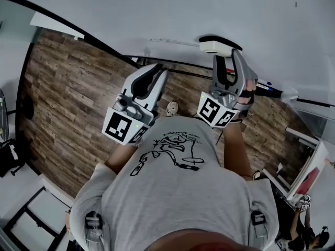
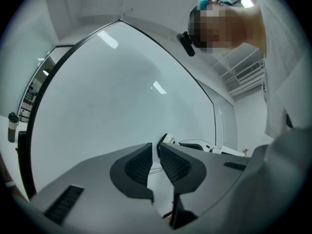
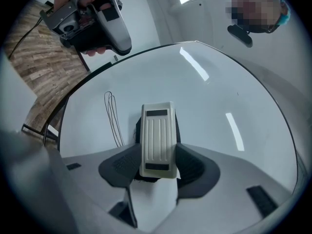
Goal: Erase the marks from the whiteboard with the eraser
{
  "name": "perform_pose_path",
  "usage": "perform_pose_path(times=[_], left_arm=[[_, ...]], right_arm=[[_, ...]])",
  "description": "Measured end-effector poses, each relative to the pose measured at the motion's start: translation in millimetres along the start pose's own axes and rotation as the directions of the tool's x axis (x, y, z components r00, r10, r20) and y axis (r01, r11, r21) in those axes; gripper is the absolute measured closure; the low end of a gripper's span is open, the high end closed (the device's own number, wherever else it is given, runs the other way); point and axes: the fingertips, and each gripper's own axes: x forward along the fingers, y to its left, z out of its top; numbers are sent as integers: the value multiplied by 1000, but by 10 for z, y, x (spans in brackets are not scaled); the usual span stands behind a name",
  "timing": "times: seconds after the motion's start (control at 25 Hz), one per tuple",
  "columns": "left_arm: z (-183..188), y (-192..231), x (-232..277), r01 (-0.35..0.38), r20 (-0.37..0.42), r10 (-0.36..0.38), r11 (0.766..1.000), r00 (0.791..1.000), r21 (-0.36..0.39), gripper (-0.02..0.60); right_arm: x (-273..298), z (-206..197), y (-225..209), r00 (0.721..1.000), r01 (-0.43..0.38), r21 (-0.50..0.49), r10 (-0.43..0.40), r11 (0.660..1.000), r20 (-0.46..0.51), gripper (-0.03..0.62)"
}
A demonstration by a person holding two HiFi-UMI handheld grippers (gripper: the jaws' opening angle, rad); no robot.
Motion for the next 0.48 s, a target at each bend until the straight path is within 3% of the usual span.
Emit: perform_pose_path(times=[0.48], left_arm=[[-8, 6, -15, -13, -2, 13, 1000, 1000, 3, 520]], right_arm=[[29, -31, 126, 1000, -13, -4, 13, 1000, 2, 367]])
